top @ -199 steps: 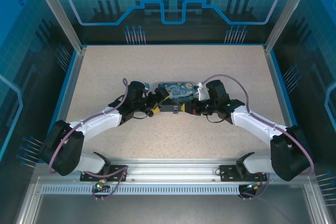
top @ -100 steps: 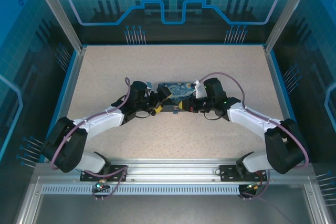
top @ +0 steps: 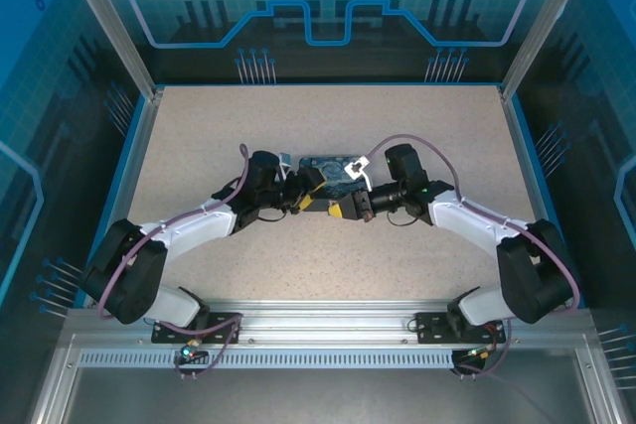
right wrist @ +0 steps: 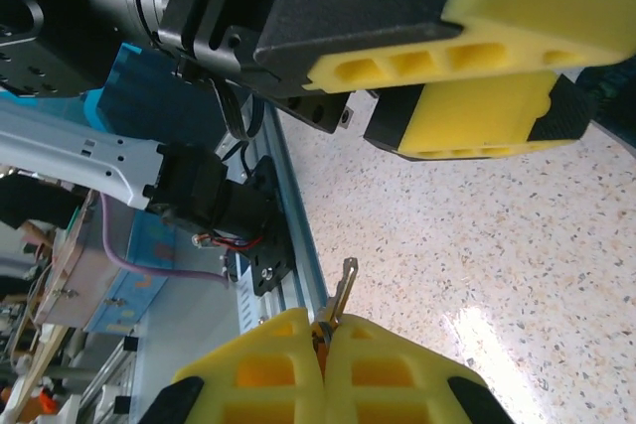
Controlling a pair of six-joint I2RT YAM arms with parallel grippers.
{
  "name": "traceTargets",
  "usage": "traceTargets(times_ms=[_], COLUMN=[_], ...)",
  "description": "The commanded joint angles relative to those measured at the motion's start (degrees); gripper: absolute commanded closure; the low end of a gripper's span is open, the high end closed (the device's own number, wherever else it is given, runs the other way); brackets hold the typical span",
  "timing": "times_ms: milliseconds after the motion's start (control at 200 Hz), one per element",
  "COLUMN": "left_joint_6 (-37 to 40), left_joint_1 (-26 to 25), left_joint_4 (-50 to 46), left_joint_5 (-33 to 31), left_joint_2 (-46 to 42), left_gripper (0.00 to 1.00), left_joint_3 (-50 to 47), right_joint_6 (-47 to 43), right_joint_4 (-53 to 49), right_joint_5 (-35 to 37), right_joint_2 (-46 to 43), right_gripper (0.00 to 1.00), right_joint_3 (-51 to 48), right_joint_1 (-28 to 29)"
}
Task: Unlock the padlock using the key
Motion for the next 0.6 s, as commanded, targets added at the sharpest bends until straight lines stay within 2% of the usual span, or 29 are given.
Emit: traceTargets(times_ms=[0,285,595], left_joint_6=[0.6,-1.4,-1.8], left_joint_1=[-0.2,-0.3,-1.7], left_joint_4=[1.6,6.2,8.5], left_joint_5=[2.8,4.8,5.6], left_joint_2=[-0.4,-0.8,-0.8], left_gripper=[0.34,0.48,0.57], left_joint_3=[0.7,-0.5,-2.4], right_joint_6=[-2.9,-1.2,0.2], right_joint_4=[-2.7,-1.2,0.5], right_joint_5=[-3.5,-0.4,1.1], right_joint_2=[1.6,3.2,4.7], right_gripper=[1.0,1.0,1.0], right_joint_3=[2.2,1.8,2.1], right_joint_1=[-0.8,-0.8,-1.0])
